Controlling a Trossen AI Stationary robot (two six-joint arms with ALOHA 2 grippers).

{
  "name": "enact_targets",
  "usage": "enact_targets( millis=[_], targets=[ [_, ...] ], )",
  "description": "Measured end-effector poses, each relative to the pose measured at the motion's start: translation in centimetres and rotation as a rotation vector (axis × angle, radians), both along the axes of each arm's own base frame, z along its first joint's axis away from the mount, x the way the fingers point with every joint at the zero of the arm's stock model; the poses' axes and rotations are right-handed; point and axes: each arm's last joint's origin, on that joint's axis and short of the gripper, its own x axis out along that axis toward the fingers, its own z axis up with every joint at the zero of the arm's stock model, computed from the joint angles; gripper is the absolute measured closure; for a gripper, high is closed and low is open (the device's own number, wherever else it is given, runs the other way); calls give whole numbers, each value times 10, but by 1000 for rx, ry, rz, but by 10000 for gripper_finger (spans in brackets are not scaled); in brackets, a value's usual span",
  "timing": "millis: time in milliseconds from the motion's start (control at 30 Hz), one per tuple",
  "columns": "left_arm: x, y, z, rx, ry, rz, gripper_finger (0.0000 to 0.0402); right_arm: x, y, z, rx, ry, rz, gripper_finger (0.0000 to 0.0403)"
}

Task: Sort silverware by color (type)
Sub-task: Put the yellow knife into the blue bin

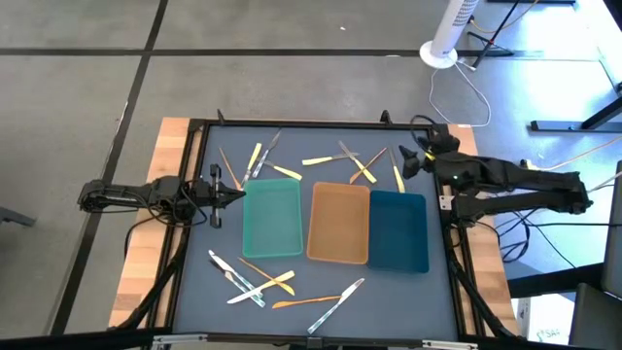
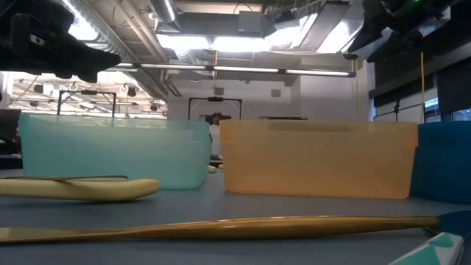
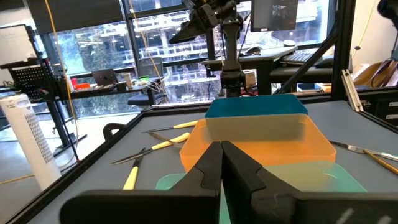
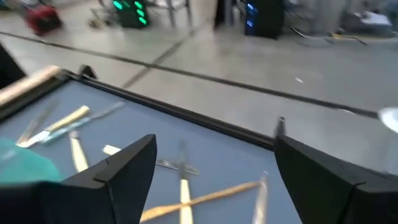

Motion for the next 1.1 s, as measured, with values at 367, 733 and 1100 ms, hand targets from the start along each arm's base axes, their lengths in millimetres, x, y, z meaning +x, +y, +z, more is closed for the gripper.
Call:
enact_targets(
  millis=[367, 733, 1100],
  targets=[
    [0, 0, 0, 0, -1, 0, 401, 9, -41, -1, 312, 115, -84, 88],
    [0, 0, 0, 0, -1, 0, 401, 16, -82, -38, 623, 301, -190, 88],
    [0, 0, 0, -1, -1, 0, 401, 37, -104, -74, 764, 468, -167, 88]
  ],
)
